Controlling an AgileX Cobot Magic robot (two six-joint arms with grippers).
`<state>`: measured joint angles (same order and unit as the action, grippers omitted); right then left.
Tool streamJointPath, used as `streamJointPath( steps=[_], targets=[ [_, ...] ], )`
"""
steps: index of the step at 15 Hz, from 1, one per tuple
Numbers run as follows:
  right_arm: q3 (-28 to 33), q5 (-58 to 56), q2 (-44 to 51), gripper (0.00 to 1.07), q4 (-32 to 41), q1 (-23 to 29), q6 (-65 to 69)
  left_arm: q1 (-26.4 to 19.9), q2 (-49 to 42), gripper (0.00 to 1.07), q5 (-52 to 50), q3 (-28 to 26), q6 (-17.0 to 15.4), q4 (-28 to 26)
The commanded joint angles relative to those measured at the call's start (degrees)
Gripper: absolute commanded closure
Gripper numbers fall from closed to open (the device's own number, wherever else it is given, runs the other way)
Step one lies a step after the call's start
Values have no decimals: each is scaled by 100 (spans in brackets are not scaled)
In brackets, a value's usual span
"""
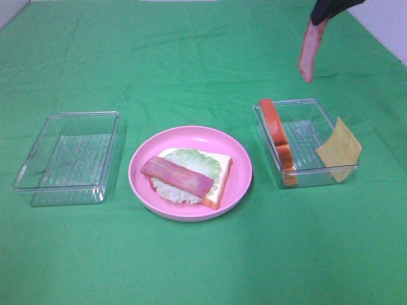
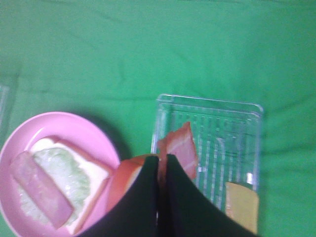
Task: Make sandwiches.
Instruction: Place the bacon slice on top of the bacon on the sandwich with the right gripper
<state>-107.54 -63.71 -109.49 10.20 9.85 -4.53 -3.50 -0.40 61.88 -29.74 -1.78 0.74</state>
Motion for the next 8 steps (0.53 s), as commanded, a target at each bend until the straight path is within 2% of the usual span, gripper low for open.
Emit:
streamJointPath(
  steps=[1, 2, 3, 5, 7, 8],
  targets=[
    [-11, -46, 132, 107, 92, 676, -143, -6, -74, 6, -11, 6, 0, -29],
    [-11, -46, 132, 107, 92, 808, -160, -6, -74, 6, -11, 6, 0, -29],
    [-11, -46, 103, 107, 92, 1289, -166, -6, -74, 6, -11, 6, 0, -29],
    [-11, -46, 63, 107, 80, 1673, -178, -6, -74, 6, -11, 6, 0, -29],
    [0, -46, -103, 107, 57, 2389, -178, -6, -74, 6, -11, 6, 0, -29],
    [0, -46, -218, 107, 57, 2555, -178, -6, -74, 6, -11, 6, 0, -29]
  ],
)
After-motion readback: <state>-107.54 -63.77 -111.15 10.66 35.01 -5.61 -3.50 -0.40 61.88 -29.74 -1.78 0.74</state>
